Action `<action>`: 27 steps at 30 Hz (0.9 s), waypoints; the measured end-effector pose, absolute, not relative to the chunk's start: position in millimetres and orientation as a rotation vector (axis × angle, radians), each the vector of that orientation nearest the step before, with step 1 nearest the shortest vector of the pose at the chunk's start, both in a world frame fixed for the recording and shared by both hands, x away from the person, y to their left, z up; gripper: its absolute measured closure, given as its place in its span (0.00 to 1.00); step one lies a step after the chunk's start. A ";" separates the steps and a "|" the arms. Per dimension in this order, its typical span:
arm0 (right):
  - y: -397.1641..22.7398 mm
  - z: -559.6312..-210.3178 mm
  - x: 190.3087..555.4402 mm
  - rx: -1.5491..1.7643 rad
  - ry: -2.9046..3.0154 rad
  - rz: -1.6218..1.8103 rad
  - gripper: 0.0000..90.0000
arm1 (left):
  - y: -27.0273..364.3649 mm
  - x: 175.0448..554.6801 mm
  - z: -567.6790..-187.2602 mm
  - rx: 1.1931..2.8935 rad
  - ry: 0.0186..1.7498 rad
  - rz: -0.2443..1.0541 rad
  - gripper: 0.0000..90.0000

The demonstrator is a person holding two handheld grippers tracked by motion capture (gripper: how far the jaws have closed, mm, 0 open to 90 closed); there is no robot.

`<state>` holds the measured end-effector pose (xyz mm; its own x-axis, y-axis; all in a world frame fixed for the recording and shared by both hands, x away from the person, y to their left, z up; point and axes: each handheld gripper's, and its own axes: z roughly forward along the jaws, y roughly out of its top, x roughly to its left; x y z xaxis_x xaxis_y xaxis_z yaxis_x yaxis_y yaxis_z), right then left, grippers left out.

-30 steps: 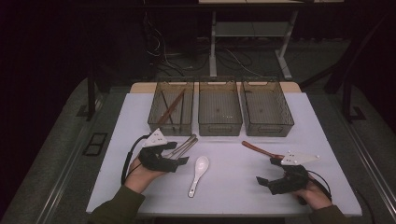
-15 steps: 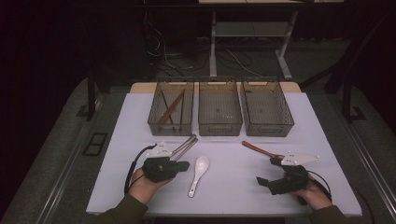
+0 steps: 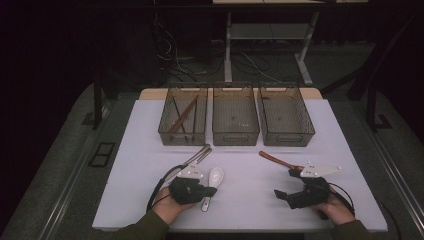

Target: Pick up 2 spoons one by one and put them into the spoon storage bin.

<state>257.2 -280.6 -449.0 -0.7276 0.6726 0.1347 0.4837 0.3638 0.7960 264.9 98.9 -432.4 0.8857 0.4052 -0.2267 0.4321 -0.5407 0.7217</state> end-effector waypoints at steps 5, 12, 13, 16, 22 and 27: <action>-281.0 -449.1 257.6 1.040 2.409 1.293 0.07 | 92.3 263.5 -438.5 2.253 0.583 -0.072 0.99; -280.9 -449.3 257.8 1.040 2.410 1.291 0.07 | 92.0 265.1 -440.9 2.312 0.561 -0.068 0.99; -281.1 -449.3 257.8 1.041 2.410 1.291 0.07 | 92.0 264.8 -440.5 2.317 0.563 -0.062 0.99; -281.4 -449.4 257.6 1.043 2.410 1.290 0.07 | 91.8 264.1 -441.7 2.350 0.574 -0.015 0.99; -281.4 -449.1 257.3 1.044 2.406 1.295 0.07 | 103.2 269.0 -439.0 2.383 0.593 0.024 0.99; -281.3 -449.1 257.6 1.043 2.406 1.297 0.07 | 115.2 274.9 -438.6 2.374 0.645 0.053 0.99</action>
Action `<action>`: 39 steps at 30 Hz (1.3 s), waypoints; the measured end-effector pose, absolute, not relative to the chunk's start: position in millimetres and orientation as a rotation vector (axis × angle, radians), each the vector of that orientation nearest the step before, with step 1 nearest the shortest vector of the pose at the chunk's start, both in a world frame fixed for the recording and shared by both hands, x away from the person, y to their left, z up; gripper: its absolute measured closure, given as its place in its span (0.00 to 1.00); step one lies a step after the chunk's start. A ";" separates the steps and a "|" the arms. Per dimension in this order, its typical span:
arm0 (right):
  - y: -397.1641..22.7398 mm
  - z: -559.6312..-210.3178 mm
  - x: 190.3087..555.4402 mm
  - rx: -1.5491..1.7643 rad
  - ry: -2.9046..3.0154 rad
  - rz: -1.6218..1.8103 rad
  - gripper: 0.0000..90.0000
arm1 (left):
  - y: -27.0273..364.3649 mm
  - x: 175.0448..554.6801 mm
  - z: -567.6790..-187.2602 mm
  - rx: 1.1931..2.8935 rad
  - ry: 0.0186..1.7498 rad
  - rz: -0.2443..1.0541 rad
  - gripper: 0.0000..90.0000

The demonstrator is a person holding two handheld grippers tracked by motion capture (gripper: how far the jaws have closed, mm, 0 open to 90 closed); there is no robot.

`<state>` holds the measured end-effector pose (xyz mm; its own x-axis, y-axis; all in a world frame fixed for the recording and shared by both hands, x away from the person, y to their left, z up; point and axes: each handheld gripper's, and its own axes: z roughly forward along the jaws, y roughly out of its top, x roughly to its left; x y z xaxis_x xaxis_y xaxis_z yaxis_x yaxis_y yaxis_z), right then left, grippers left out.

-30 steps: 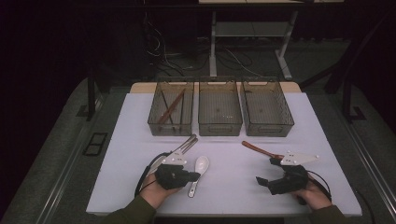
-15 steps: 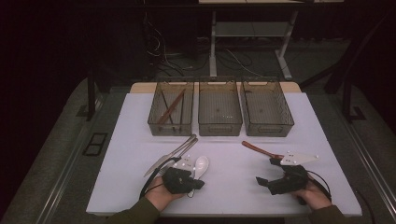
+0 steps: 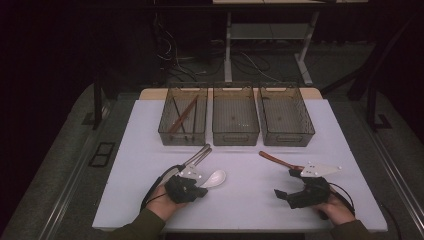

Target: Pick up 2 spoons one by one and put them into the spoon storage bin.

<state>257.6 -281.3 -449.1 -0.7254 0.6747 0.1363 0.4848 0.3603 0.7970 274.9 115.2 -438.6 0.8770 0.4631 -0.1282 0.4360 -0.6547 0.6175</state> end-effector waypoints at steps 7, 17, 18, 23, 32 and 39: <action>-281.4 -449.3 257.8 1.041 2.409 1.295 0.07 | 128.4 280.6 -437.0 2.348 0.724 0.083 0.99; -281.3 -449.5 258.2 1.040 2.410 1.293 0.07 | 130.9 282.8 -426.0 2.210 0.698 0.005 0.95; -281.3 -449.5 258.3 1.042 2.411 1.293 0.07 | 130.8 283.5 -423.8 2.191 0.696 0.002 0.93; -280.6 -449.7 258.0 1.043 2.411 1.290 0.07 | 125.1 290.6 -417.3 2.144 0.687 0.018 0.77; -280.2 -450.2 258.6 1.048 2.414 1.285 0.07 | 105.8 315.5 -416.5 2.143 0.649 0.028 0.55; -280.1 -450.4 258.6 1.045 2.416 1.283 0.07 | 92.3 326.2 -424.0 2.159 0.655 0.014 0.48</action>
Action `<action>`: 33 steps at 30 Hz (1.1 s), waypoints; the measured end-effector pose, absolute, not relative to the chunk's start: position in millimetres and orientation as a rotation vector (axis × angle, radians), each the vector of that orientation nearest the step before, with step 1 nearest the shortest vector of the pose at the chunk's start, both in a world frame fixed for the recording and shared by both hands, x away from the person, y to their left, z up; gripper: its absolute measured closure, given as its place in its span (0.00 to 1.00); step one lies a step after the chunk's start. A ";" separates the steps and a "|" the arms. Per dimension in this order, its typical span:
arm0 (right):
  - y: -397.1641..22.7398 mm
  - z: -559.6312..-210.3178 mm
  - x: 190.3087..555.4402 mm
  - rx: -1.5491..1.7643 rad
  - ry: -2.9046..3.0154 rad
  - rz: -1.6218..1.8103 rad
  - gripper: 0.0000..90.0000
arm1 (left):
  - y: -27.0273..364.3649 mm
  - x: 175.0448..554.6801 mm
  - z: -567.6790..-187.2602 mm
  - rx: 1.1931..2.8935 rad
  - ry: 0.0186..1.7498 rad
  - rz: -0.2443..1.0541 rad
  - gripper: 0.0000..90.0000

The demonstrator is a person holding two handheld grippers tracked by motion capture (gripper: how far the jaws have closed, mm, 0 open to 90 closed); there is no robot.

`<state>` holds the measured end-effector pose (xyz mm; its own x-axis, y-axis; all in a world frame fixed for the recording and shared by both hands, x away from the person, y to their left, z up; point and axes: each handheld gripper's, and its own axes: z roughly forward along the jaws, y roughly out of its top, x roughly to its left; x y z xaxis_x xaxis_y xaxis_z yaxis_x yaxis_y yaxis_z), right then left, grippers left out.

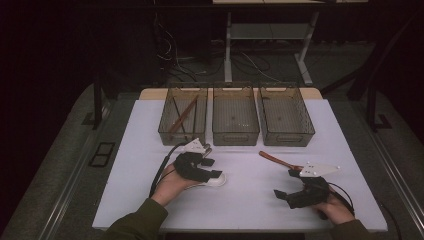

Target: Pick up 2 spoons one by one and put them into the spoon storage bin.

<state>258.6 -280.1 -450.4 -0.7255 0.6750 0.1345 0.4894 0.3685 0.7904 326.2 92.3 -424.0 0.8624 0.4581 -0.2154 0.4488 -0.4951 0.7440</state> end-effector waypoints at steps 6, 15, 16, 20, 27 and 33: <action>-280.1 -450.2 258.4 1.040 2.416 1.286 0.07 | 84.8 324.1 -433.4 2.241 0.646 0.029 0.46; -280.2 -450.1 258.2 1.036 2.416 1.288 0.07 | 80.4 321.6 -436.8 2.294 0.626 0.055 0.45; -280.1 -450.0 258.0 1.037 2.416 1.289 0.07 | 80.3 321.6 -437.0 2.296 0.626 0.054 0.45; -280.2 -449.9 258.0 1.038 2.416 1.289 0.07 | 79.3 321.2 -437.8 2.314 0.609 0.047 0.45; -280.4 -449.7 258.1 1.037 2.415 1.290 0.07 | 75.1 318.1 -440.1 2.343 0.579 0.051 0.45; -280.6 -449.7 258.1 1.033 2.415 1.290 0.07 | 72.0 314.4 -440.9 2.374 0.544 0.049 0.48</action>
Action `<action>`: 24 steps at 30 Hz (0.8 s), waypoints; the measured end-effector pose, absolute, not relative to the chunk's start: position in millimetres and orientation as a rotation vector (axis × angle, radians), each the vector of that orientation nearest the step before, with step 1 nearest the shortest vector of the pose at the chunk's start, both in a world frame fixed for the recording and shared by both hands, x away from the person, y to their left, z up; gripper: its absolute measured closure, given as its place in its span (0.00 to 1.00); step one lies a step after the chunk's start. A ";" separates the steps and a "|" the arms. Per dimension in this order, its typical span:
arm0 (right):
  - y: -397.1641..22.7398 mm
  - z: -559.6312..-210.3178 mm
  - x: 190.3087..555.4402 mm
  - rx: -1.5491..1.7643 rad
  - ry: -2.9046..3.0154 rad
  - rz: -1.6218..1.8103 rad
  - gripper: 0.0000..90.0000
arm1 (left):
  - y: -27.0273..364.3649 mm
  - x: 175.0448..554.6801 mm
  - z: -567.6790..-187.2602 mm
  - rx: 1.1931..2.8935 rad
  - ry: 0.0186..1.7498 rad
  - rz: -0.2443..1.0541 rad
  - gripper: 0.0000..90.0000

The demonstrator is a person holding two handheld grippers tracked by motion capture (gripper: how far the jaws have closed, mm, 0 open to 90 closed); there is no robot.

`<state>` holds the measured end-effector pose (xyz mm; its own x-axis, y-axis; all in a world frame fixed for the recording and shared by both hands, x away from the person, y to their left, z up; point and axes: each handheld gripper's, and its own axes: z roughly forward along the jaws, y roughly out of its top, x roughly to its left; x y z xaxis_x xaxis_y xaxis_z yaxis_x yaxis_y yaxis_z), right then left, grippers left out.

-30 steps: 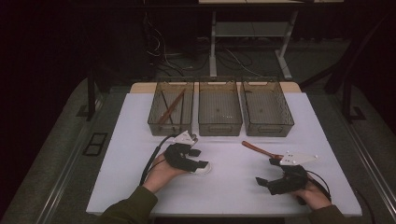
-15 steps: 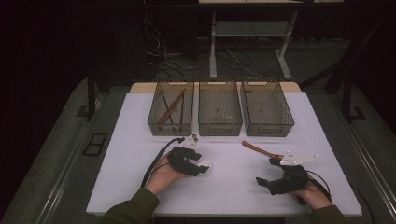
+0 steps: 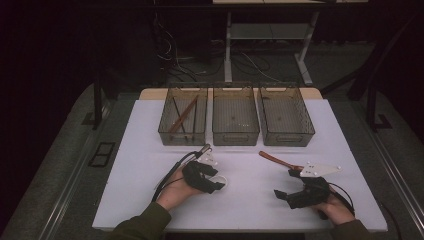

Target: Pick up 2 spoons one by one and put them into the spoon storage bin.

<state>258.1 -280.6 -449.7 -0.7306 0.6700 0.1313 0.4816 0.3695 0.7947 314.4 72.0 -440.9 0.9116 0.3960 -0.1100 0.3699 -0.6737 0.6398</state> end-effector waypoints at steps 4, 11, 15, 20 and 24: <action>-280.4 -449.7 258.1 1.032 2.414 1.291 0.07 | 72.9 313.8 -440.3 2.378 0.533 0.036 0.55; -280.4 -449.7 258.0 1.034 2.416 1.290 0.07 | 71.8 310.7 -439.4 2.389 0.502 0.022 0.68; -280.2 -449.8 257.9 1.035 2.418 1.288 0.07 | 72.0 309.2 -438.9 2.389 0.496 0.044 0.72; -280.0 -450.1 258.0 1.035 2.417 1.289 0.07 | 73.9 307.7 -436.5 2.398 0.484 0.064 0.80; -280.1 -449.9 258.0 1.033 2.418 1.287 0.07 | 74.9 306.7 -434.5 2.390 0.472 0.072 0.86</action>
<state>258.0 -280.1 -449.9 -0.7311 0.6695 0.1313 0.4829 0.3718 0.7928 306.7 74.9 -434.5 0.9325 0.3535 -0.0745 0.3154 -0.6958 0.6452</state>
